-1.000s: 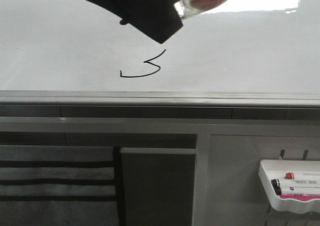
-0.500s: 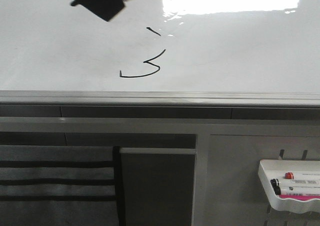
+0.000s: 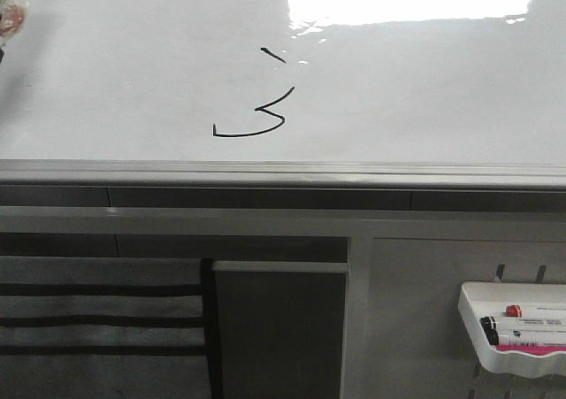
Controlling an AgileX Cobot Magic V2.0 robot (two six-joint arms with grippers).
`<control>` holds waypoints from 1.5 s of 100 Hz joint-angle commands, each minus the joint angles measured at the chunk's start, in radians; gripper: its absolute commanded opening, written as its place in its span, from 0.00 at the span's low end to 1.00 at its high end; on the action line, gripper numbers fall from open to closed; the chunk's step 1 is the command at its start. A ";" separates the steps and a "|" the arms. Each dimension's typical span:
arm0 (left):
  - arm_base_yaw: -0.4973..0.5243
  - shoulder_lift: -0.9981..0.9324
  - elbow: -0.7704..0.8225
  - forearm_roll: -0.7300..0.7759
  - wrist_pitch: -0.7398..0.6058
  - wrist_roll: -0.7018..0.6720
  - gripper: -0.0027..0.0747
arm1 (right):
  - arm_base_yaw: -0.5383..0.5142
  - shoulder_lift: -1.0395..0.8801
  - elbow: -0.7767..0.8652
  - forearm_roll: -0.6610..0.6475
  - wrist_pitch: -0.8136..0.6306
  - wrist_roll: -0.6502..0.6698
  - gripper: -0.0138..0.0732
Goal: Write number 3 on whiteboard
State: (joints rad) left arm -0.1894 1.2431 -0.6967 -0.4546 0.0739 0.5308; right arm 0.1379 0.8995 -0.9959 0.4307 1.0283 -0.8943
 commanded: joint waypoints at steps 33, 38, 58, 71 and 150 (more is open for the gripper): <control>0.010 0.109 -0.020 -0.025 -0.207 -0.012 0.01 | -0.008 -0.006 -0.016 0.025 -0.057 0.011 0.56; 0.010 0.109 -0.020 -0.025 -0.207 -0.012 0.01 | -0.008 -0.006 -0.016 0.027 -0.057 0.011 0.56; 0.010 0.109 -0.020 -0.025 -0.192 -0.012 0.03 | -0.008 -0.006 -0.016 0.029 -0.057 0.011 0.56; 0.010 0.109 -0.020 -0.025 -0.192 -0.012 0.15 | -0.008 -0.006 -0.016 0.029 -0.057 0.011 0.56; 0.143 -0.147 -0.248 0.179 0.565 -0.146 0.49 | -0.008 -0.052 0.012 -0.113 -0.211 0.679 0.54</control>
State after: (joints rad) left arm -0.0692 1.1834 -0.8799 -0.3165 0.5622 0.4681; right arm 0.1379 0.8695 -0.9805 0.3358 0.9320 -0.3118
